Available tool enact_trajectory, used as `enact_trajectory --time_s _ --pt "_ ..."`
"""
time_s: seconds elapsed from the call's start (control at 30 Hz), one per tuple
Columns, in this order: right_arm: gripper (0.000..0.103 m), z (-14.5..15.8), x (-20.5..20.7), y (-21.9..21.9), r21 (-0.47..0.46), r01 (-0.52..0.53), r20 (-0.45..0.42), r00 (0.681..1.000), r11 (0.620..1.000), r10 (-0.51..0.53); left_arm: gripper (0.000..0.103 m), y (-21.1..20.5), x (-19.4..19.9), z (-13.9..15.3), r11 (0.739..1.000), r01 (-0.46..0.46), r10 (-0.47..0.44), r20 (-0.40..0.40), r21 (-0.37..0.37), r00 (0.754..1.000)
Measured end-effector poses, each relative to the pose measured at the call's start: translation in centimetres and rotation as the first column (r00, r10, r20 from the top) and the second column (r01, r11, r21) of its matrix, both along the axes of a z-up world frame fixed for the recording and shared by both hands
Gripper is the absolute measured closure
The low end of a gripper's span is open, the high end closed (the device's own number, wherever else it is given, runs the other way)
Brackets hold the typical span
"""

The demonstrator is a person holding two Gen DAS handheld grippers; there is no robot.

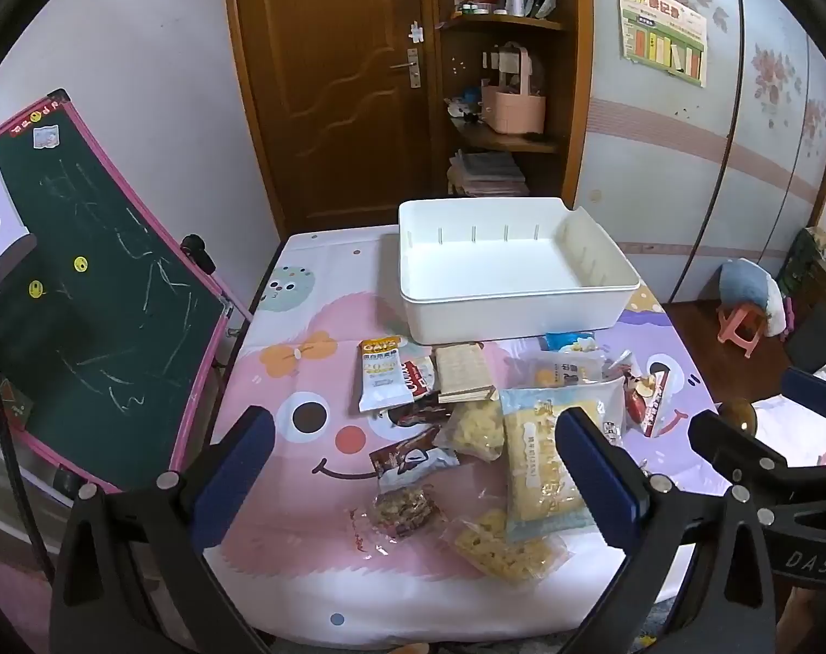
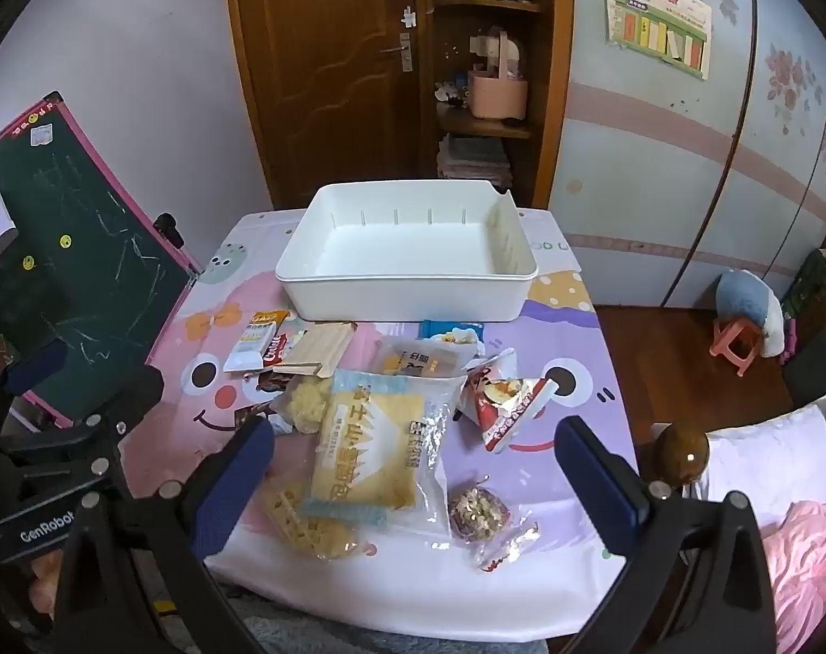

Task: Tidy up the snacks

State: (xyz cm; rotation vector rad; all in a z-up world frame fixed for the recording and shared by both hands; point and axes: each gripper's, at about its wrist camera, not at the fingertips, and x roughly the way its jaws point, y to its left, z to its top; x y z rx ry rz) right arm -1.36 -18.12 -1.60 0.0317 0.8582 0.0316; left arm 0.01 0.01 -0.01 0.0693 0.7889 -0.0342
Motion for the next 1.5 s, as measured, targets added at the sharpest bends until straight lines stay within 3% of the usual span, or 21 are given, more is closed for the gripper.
enact_trajectory --time_s 0.6,1.5 --pt "0.000 -0.3 0.0 0.1 0.024 -0.008 -0.011 1.000 1.000 0.009 0.001 0.0 0.2 -1.1 1.000 0.018 -0.019 -0.054 -0.022 0.998" --pt "0.000 -0.6 0.1 -0.1 0.027 -0.010 -0.015 1.000 1.000 0.010 0.003 -0.7 -0.1 -1.6 0.999 0.028 -0.031 -0.063 -0.040 0.998"
